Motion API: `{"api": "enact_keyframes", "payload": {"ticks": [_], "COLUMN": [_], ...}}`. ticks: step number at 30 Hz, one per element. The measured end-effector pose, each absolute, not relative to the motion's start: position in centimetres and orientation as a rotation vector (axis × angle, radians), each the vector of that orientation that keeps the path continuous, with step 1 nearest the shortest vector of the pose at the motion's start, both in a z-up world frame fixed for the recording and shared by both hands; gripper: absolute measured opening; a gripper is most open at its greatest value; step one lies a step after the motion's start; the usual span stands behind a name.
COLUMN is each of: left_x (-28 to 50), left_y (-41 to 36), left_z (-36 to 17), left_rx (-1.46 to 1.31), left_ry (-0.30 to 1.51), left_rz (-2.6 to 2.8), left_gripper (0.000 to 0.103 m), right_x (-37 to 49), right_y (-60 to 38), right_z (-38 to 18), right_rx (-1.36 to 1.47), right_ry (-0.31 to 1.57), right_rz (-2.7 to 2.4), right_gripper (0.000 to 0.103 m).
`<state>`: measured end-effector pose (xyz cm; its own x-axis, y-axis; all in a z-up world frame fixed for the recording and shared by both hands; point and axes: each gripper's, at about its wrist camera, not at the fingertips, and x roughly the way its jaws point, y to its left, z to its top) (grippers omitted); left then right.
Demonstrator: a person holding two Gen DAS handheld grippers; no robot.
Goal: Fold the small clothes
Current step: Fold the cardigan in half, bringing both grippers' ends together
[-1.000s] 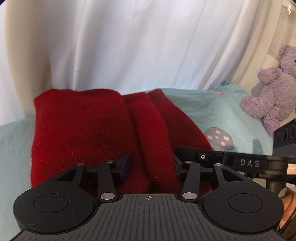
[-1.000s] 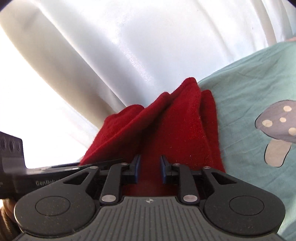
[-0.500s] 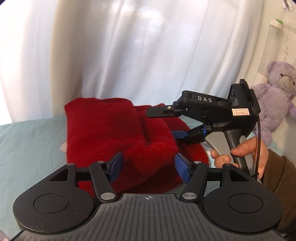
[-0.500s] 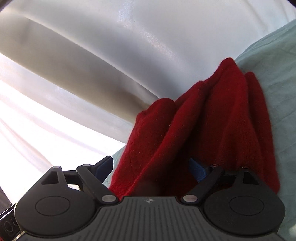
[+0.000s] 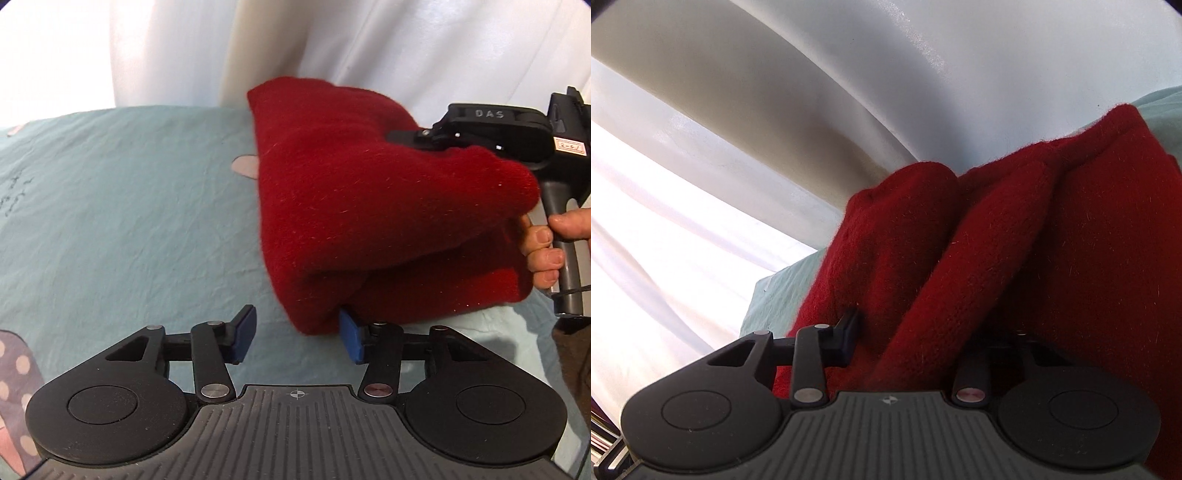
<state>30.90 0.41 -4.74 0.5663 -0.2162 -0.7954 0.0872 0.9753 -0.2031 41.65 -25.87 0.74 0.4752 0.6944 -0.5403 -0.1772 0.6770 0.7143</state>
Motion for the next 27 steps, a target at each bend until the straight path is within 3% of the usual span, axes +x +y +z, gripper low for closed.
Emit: {"api": "enact_keyframes", "payload": {"ticks": [2,4,5,6,13,16,18,21,23,25,27], "left_x": [31.1,31.0,30.9,30.7,28.2,28.1,29.2,31.7,32.7,33.0,32.9], "left_y": [0.8,0.8,0.8,0.7,0.9,0.9,0.5,-0.4,-0.6,-0.7,-0.5], "left_z": [-5.2,-5.1,-4.9,-4.6,0.2,1.2,1.0,-0.4,-1.4,-1.8,-1.8], "left_rx": [-0.182,-0.201,-0.199,-0.192,-0.125,-0.111,-0.113,-0.117,-0.123,-0.122,-0.123], "left_ry": [0.963,0.968,0.962,0.952,0.832,0.784,0.786,0.824,0.864,0.865,0.865], "left_rz": [-0.181,-0.180,-0.181,-0.186,-0.267,-0.273,-0.263,-0.282,-0.287,-0.292,-0.299], "left_gripper": [0.049,0.045,0.044,0.043,0.051,0.057,0.057,0.057,0.057,0.057,0.057], "right_x": [42.1,42.5,42.3,42.3,37.1,35.7,36.3,37.4,36.2,34.6,33.1], "right_y": [-25.9,-25.6,-25.4,-25.0,-25.8,-28.4,-30.8,-33.1,-34.7,-35.7,-36.5], "right_z": [1.0,1.1,1.3,1.8,9.8,9.8,7.6,3.3,3.5,5.4,7.1], "right_rx": [0.638,0.630,0.614,0.578,0.222,0.134,0.181,0.206,0.271,0.286,0.335], "right_ry": [0.932,0.927,0.919,0.903,0.568,0.514,0.580,0.791,0.770,0.707,0.631], "right_rz": [0.573,0.571,0.567,0.556,0.538,0.482,0.464,0.347,0.326,0.245,0.243], "right_gripper": [0.051,0.048,0.040,0.019,0.018,0.018,0.023,0.040,0.049,0.067,0.068]}}
